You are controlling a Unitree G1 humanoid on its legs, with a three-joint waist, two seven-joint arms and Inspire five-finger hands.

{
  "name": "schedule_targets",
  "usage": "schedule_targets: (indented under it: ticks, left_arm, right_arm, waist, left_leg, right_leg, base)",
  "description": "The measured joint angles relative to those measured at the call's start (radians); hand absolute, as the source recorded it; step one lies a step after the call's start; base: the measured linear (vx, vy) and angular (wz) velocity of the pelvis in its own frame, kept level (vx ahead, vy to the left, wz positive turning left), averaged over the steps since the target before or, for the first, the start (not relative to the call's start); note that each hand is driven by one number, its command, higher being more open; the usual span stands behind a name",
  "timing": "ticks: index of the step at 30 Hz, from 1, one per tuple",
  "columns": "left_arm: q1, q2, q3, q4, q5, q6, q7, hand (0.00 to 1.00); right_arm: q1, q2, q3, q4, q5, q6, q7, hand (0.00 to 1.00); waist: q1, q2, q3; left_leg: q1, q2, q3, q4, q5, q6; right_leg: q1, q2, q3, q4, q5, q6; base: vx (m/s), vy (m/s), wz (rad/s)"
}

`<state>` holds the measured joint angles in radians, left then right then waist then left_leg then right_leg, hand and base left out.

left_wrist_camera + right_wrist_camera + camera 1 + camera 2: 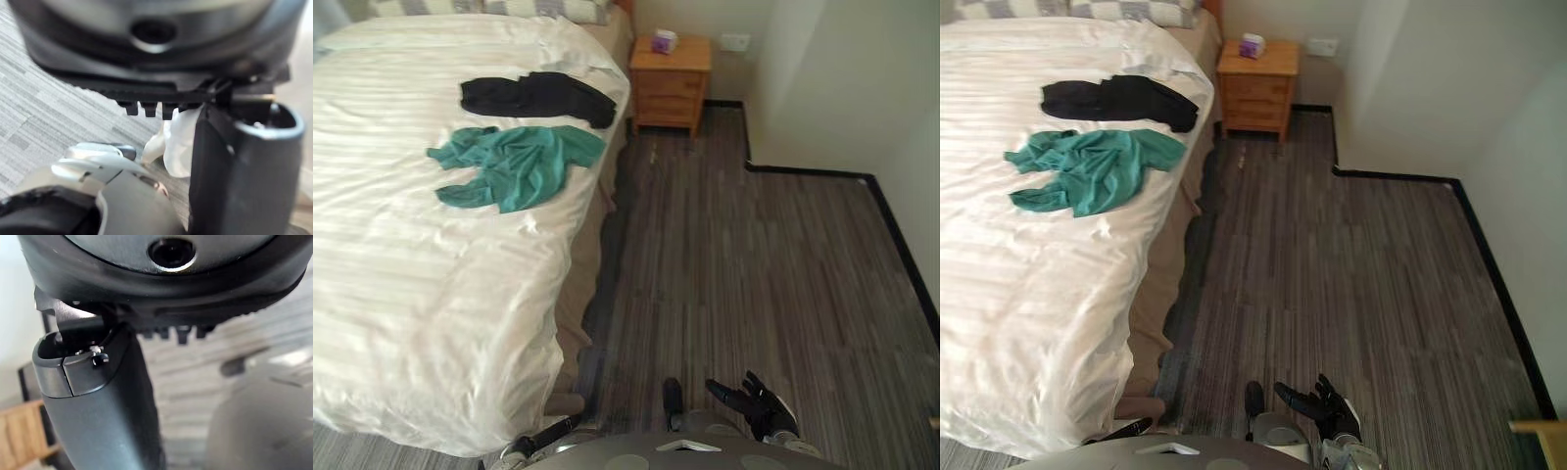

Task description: Tidy up the quilt and then pick up the clothes from the bed and put them into the laundry hamper

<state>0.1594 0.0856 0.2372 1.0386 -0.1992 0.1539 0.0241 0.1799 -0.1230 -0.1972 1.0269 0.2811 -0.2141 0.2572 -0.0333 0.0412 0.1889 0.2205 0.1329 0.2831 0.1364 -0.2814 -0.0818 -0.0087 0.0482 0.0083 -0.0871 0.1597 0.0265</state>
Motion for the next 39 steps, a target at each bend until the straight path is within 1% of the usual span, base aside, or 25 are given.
schedule_targets:
  ticks: [1, 7, 11, 14, 16, 19, 21, 22, 23, 24, 25, 26, 27, 28, 29, 30, 31, 32, 33, 34, 35, 36, 37, 38, 39]
  left_arm:
    - [-0.005, 0.024, -0.017, 0.072, -0.068, 0.001, 0.0, 1.0]
    - [-0.005, 0.025, -0.018, 0.071, -0.068, 0.0, -0.001, 1.0]
    - [-0.011, 0.031, -0.048, 0.066, -0.068, 0.0, -0.011, 1.0]
    - [-0.01, 0.034, -0.066, 0.048, -0.076, 0.005, -0.009, 1.0]
    - [-0.013, 0.041, -0.066, 0.035, -0.091, 0.04, 0.005, 1.0]
    - [-0.036, 0.051, -0.04, 0.054, -0.128, 0.104, 0.017, 1.0]
    - [-0.033, 0.057, -0.035, 0.057, -0.149, 0.11, 0.019, 1.0]
    - [-0.034, 0.06, -0.036, 0.055, -0.148, 0.107, 0.019, 1.0]
    - [-0.033, 0.06, -0.05, 0.051, -0.146, 0.106, 0.018, 1.0]
    - [-0.033, 0.064, -0.058, 0.05, -0.146, 0.105, 0.018, 1.0]
    - [-0.032, 0.075, -0.061, 0.047, -0.147, 0.097, 0.017, 1.0]
    - [-0.018, 0.086, -0.055, 0.05, -0.148, 0.084, 0.021, 1.0]
    - [-0.014, 0.094, -0.047, 0.05, -0.156, 0.084, 0.022, 1.0]
    - [-0.014, 0.095, -0.034, 0.049, -0.161, 0.085, 0.024, 1.0]
    - [-0.014, 0.09, -0.021, 0.045, -0.193, 0.086, 0.021, 1.0]
    - [-0.004, 0.073, -0.012, 0.028, -0.193, 0.065, 0.013, 1.0]
    - [-0.004, 0.059, -0.013, 0.019, -0.192, 0.058, 0.013, 1.0]
    - [-0.001, 0.024, -0.018, 0.009, -0.19, 0.044, 0.01, 1.0]
    - [0.0, 0.01, -0.018, 0.005, -0.19, 0.04, 0.01, 1.0]
    - [0.002, -0.005, -0.03, -0.017, -0.19, 0.035, 0.011, 1.0]
    - [0.0, -0.007, -0.055, -0.035, -0.187, 0.035, 0.018, 1.0]
    - [0.0, -0.002, -0.071, -0.038, -0.182, 0.037, 0.021, 1.0]
    - [-0.011, 0.004, -0.083, -0.036, -0.182, 0.042, 0.029, 1.0]
    - [-0.02, 0.01, -0.081, -0.028, -0.182, 0.045, 0.031, 1.0]
    - [-0.041, 0.024, -0.084, -0.019, -0.15, 0.048, 0.03, 1.0]
  right_arm:
    - [0.025, 0.023, -0.046, 0.03, 0.0, -0.001, -0.088, 1.0]
    - [0.025, 0.023, -0.046, 0.03, 0.0, 0.003, -0.088, 1.0]
    - [0.021, 0.023, -0.047, 0.028, 0.001, 0.04, -0.089, 1.0]
    - [0.0, 0.024, -0.048, 0.017, 0.003, 0.083, -0.093, 1.0]
    - [-0.006, 0.017, -0.049, -0.008, 0.017, 0.12, -0.095, 1.0]
    - [0.0, 0.019, -0.046, -0.025, 0.034, 0.148, -0.098, 1.0]
    - [-0.008, 0.015, -0.047, -0.024, 0.038, 0.148, -0.096, 1.0]
    - [-0.016, 0.013, -0.049, -0.022, 0.038, 0.149, -0.092, 1.0]
    - [-0.026, 0.002, -0.052, -0.022, 0.036, 0.148, -0.084, 1.0]
    - [-0.029, 0.001, -0.052, -0.02, 0.025, 0.149, -0.083, 1.0]
    - [-0.028, 0.008, -0.051, -0.019, -0.003, 0.148, -0.075, 1.0]
    - [-0.029, 0.012, -0.04, -0.013, -0.028, 0.148, -0.067, 1.0]
    - [-0.039, 0.009, -0.031, -0.009, -0.043, 0.148, -0.057, 1.0]
    - [-0.04, 0.007, -0.025, -0.009, -0.048, 0.147, -0.052, 1.0]
    - [-0.047, -0.001, -0.012, -0.008, -0.07, 0.147, -0.048, 1.0]
    - [-0.059, -0.016, 0.012, -0.001, -0.085, 0.149, -0.046, 1.0]
    - [-0.066, -0.023, 0.018, 0.006, -0.095, 0.152, -0.046, 1.0]
    - [-0.112, -0.048, 0.034, 0.039, -0.119, 0.165, -0.045, 1.0]
    - [-0.127, -0.049, 0.039, 0.045, -0.12, 0.168, -0.044, 1.0]
    - [-0.144, -0.047, 0.05, 0.05, -0.121, 0.168, -0.039, 1.0]
    - [-0.151, -0.033, 0.053, 0.052, -0.123, 0.169, -0.037, 1.0]
    - [-0.155, -0.026, 0.051, 0.053, -0.13, 0.172, -0.032, 1.0]
    - [-0.16, -0.022, 0.047, 0.049, -0.157, 0.175, -0.024, 1.0]
    - [-0.16, -0.019, 0.047, 0.048, -0.16, 0.178, -0.025, 1.0]
    - [-0.155, -0.012, 0.039, 0.04, -0.16, 0.177, -0.026, 1.0]
  waist:
    - [-0.011, -0.003, -0.035]
    - [-0.01, -0.008, -0.036]
    - [-0.003, -0.014, -0.033]
    - [0.008, -0.009, -0.034]
    - [0.01, 0.0, -0.027]
    - [0.01, 0.0, -0.008]
    - [0.011, -0.006, -0.004]
    - [0.01, 0.002, -0.002]
    - [0.003, 0.026, -0.008]
    - [0.001, 0.026, -0.004]
    - [-0.001, 0.006, -0.003]
    - [0.008, -0.01, -0.008]
    - [0.003, -0.017, -0.006]
    - [0.003, -0.019, -0.006]
    - [0.006, -0.024, -0.002]
    - [0.015, -0.027, 0.011]
    - [0.025, -0.018, 0.009]
    - [0.043, -0.004, 0.012]
    - [0.045, -0.002, 0.011]
    - [0.051, -0.001, 0.011]
    - [0.056, 0.001, 0.01]
    - [0.056, 0.003, 0.01]
    - [0.056, 0.007, 0.018]
    - [0.059, -0.001, 0.023]
    - [0.054, -0.01, 0.024]
  left_leg:
    - [0.028, -0.035, -0.031, 0.0, -0.007, -0.006]
    - [0.015, -0.036, -0.035, -0.001, -0.007, -0.005]
    - [0.002, -0.036, -0.038, 0.001, -0.003, 0.001]
    - [-0.022, -0.03, -0.017, 0.006, -0.001, 0.005]
    - [-0.04, -0.006, 0.032, 0.039, -0.003, 0.001]
    - [-0.047, 0.009, 0.066, 0.111, -0.006, -0.006]
    - [-0.035, 0.022, 0.089, 0.111, -0.005, -0.007]
    - [-0.033, 0.032, 0.102, 0.098, -0.004, -0.008]
    - [-0.035, 0.064, 0.117, 0.06, -0.006, -0.013]
    - [-0.03, 0.071, 0.124, 0.051, -0.002, -0.027]
    - [-0.019, 0.071, 0.127, 0.054, 0.004, -0.04]
    - [-0.013, 0.087, 0.133, 0.079, 0.002, -0.062]
    - [-0.04, 0.101, 0.118, 0.143, 0.011, -0.069]
    - [-0.063, 0.117, 0.106, 0.203, 0.02, -0.066]
    - [-0.115, 0.143, 0.074, 0.339, 0.044, -0.033]
    - [-0.169, 0.136, 0.011, 0.447, 0.059, 0.003]
    - [-0.179, 0.109, -0.035, 0.462, 0.045, -0.003]
    - [-0.186, 0.016, -0.097, 0.438, -0.006, -0.009]
    - [-0.19, -0.02, -0.112, 0.413, -0.021, -0.009]
    - [-0.193, -0.08, -0.145, 0.335, -0.041, -0.01]
    - [-0.189, -0.119, -0.177, 0.239, -0.039, -0.008]
    - [-0.184, -0.127, -0.183, 0.196, -0.037, -0.006]
    - [-0.166, -0.126, -0.172, 0.143, 0.004, 0.065]
    - [-0.149, -0.125, -0.153, 0.138, 0.005, 0.109]
    - [-0.136, -0.122, -0.145, 0.132, -0.001, 0.105]
  right_leg:
    - [-0.006, -0.026, 0.021, 0.0, 0.009, 0.006]
    - [-0.008, -0.032, 0.008, 0.0, 0.008, 0.005]
    - [-0.018, -0.042, -0.017, 0.0, 0.004, 0.004]
    - [-0.041, -0.06, -0.11, 0.005, -0.002, -0.003]
    - [-0.084, -0.097, -0.296, 0.09, -0.025, -0.037]
    - [-0.1, -0.083, -0.272, 0.157, -0.033, -0.045]
    - [-0.102, -0.075, -0.255, 0.149, -0.056, -0.032]
    - [-0.112, -0.078, -0.297, 0.153, -0.097, -0.029]
    - [-0.123, -0.087, -0.376, 0.218, -0.136, -0.03]
    - [-0.14, -0.107, -0.386, 0.29, -0.152, -0.053]
    - [-0.139, -0.146, -0.386, 0.351, -0.178, -0.041]
    - [-0.121, -0.145, -0.387, 0.335, -0.206, -0.006]
    - [-0.107, -0.132, -0.383, 0.318, -0.209, -0.012]
    - [-0.095, -0.125, -0.384, 0.302, -0.211, -0.015]
    - [-0.066, -0.109, -0.371, 0.272, -0.209, -0.011]
    - [-0.049, -0.098, -0.329, 0.253, -0.199, -0.003]
    - [-0.044, -0.094, -0.308, 0.237, -0.19, -0.006]
    - [-0.038, -0.08, -0.233, 0.182, -0.167, -0.01]
    - [-0.035, -0.073, -0.209, 0.152, -0.163, -0.011]
    - [-0.021, -0.056, -0.186, 0.089, -0.163, -0.01]
    - [-0.004, -0.034, -0.186, 0.038, -0.16, -0.01]
    - [0.001, -0.022, -0.189, 0.02, -0.149, -0.009]
    - [0.014, -0.004, -0.204, 0.002, -0.086, -0.016]
    - [0.021, -0.003, -0.212, 0.002, -0.056, -0.024]
    - [0.03, -0.002, -0.217, 0.002, -0.047, -0.023]
  base:
    - [-0.02, 0.024, -0.1]
    - [0.0, 0.0, 0.03]
    - [-0.02, 0.011, 0.12]
    - [0.01, 0.006, -0.12]
    - [0.07, 0.009, -0.36]
    - [0.04, -0.052, -0.35]
    - [-0.04, -0.059, -0.32]
    - [-0.11, -0.024, -0.07]
    - [-0.07, 0.003, 0.08]
    - [-0.02, 0.0, 0.1]
    - [0.06, -0.097, -0.11]
    - [0.03, -0.139, -0.12]
    - [0.0, -0.178, -0.13]
    - [-0.04, -0.204, -0.04]
    - [-0.04, -0.26, -0.26]
    - [-0.04, -0.25, -0.45]
    - [-0.02, -0.173, -1.11]
    - [-0.02, -0.108, -1.2]
    - [-0.02, -0.09, -1.56]
    - [0.0, -0.062, -1.34]
    - [0.02, -0.037, -1.29]
    - [0.04, -0.01, -1.2]
    - [0.01, 0.012, -0.91]
    - [0.01, 0.038, -0.81]
    - [0.05, 0.071, -0.28]
